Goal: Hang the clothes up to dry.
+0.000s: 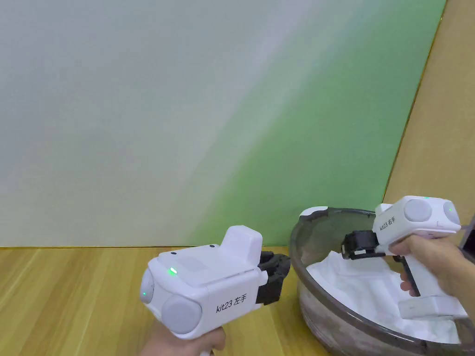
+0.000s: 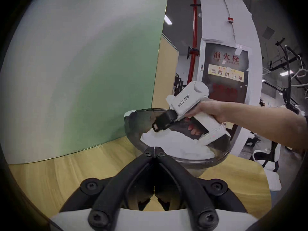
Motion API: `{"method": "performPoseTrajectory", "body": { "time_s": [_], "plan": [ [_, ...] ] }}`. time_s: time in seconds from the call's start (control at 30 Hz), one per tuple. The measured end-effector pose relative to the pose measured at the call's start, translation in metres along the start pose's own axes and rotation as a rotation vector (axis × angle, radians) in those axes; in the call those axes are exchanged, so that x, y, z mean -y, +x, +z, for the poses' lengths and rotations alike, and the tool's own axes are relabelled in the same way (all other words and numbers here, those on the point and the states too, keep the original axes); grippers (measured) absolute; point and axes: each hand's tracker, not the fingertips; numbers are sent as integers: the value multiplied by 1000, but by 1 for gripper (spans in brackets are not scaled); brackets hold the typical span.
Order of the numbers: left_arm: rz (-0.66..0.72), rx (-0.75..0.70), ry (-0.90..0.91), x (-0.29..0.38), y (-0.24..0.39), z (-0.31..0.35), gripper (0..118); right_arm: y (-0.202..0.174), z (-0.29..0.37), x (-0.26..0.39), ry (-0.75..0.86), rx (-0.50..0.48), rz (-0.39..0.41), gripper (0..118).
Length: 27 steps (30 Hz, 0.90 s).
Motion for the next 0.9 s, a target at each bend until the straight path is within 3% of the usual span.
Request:
{"method": "performPoseTrajectory", "body": {
  "time_s": [0.03, 0.13, 0.23, 0.3, 0.33, 0.37, 0.47, 0.53, 0.6, 0.63, 0.67, 0.83, 0.9],
  "plan": [
    [-13, 26, 13, 0, -4, -4, 0, 2, -8, -8, 11, 34, -59, 115],
    [-10, 9, 13, 7, -2, -4, 0, 15, -28, -10, -6, 78, -110, 109],
    [-17, -3, 3, 14, 2, -6, 0, 17, -51, -6, -59, 17, -120, 73],
    [-42, 23, -1, 20, 2, -4, 0, 16, -63, 2, -161, 38, -136, 52],
    [-40, 1, -1, 22, 4, -5, 0, 8, -51, 3, -54, 124, -85, 39],
    [-24, -12, -8, 19, 4, -6, 0, 8, -54, 2, -36, 55, -60, 23],
    [-16, 25, 27, 21, 5, 2, 0, 8, -49, 4, -69, 39, -105, 22],
    [23, -69, -3, 14, 11, -3, 0, 9, -53, -3, -86, 41, -88, 20],
    [1, 2, 14, 14, 10, 7, 0, 1, -49, 2, -87, 33, -107, 17],
    [-24, -1, 16, 13, 14, 11, 0, -6, -42, 6, -40, 18, -55, 17],
    [-20, -19, 9, 11, 17, 14, 0, -7, -32, 6, -29, 2, -51, 17],
    [-3, -53, -9, 0, 22, 44, 0, -24, 41, 14, 256, 1, -92, 16],
    [5, -73, 5, -6, 28, 61, 0, -45, 80, 22, 331, 20, -26, 16]
  ]
}}
